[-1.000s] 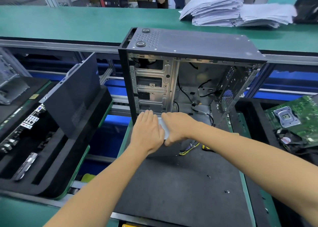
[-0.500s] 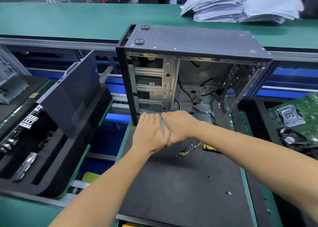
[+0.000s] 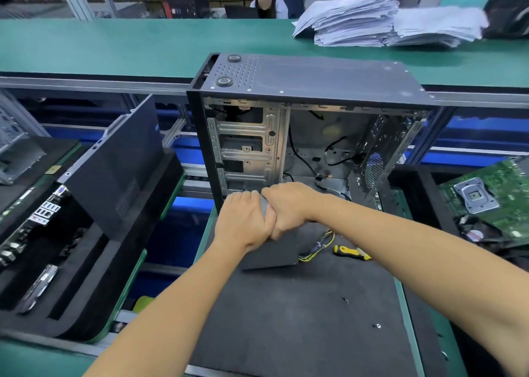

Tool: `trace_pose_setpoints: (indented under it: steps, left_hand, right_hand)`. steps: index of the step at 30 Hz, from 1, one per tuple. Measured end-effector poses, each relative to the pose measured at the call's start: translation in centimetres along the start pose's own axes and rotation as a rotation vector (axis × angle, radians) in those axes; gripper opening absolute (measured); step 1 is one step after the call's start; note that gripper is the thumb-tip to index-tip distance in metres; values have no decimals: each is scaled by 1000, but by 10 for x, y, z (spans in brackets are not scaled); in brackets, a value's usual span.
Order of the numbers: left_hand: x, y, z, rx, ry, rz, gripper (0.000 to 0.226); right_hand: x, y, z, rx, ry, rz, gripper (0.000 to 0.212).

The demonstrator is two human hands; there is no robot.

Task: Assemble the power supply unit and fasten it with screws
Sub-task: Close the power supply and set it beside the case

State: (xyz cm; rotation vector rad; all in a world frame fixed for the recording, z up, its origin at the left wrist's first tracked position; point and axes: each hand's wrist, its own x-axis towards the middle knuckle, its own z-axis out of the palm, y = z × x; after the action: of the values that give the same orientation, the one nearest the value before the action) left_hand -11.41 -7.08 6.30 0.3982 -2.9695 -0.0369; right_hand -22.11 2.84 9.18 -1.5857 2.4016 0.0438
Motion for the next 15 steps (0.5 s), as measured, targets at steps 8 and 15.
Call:
trace_pose_setpoints:
  steps: [8,15]
  left_hand:
    - [10,4,-1,-220,-232,-152,44]
    - [24,-10,10,-360,-335,-332,59]
  right_hand:
    - [21,9,-23,316,-403,-31,41]
    - [29,13,-19,430,-401,-15,34]
